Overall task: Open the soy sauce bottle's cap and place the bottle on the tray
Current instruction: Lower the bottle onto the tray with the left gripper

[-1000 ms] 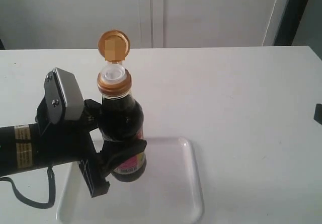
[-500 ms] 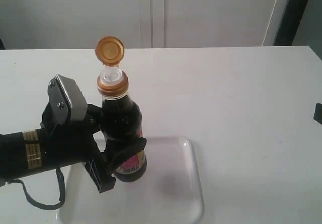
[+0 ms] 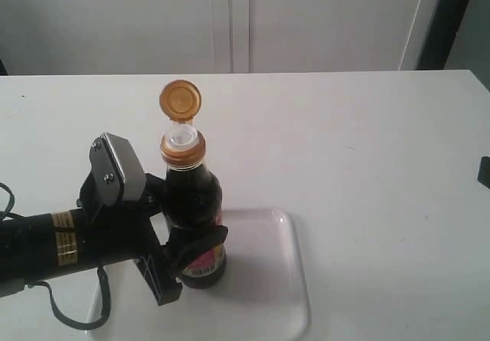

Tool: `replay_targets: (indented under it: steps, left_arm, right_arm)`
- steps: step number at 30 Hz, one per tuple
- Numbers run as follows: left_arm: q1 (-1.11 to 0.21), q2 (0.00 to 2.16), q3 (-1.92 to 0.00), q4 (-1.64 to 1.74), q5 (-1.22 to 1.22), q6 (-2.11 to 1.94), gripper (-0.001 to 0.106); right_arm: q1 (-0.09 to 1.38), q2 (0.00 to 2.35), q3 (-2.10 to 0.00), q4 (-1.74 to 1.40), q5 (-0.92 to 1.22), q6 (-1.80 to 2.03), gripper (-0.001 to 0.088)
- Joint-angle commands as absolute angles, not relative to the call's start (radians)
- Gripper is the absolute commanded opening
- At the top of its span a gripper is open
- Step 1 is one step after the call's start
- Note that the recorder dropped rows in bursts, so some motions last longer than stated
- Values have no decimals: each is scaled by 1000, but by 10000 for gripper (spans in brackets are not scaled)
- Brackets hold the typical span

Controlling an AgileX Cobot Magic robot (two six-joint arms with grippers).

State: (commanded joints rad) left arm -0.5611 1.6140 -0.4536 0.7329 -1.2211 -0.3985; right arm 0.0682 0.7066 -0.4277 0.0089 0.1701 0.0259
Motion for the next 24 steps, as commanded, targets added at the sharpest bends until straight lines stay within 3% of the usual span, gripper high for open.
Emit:
replay_targets:
  steps: [10,12,14,18,21,23,24]
  left_arm:
    - [-561,1657,-436,723,-1221,-392,0]
    - [-561,1658,-430,723,-1221,-392,49]
    - [-561,1658,-430,727,-1221,-392,182]
    - [-561,1656,-430,708,-1221,-392,551]
    - [-561,1652,-430,664,-1221,-402,893]
    - [-561,1652,-430,628,-1221,-419,1043]
    - [-561,1652,-430,623,-1221,-422,1054]
  right_arm:
    - [68,707,-428,9,164,30,0]
    - [68,707,-428,9,164,30,0]
    - [68,707,-428,9,164,30,0]
    - [68,707,-428,9,164,30,0]
    - [68,707,-428,9,164,30,0]
    - [68,707,-428,9,164,30,0]
    - [68,707,-428,9,164,30,0]
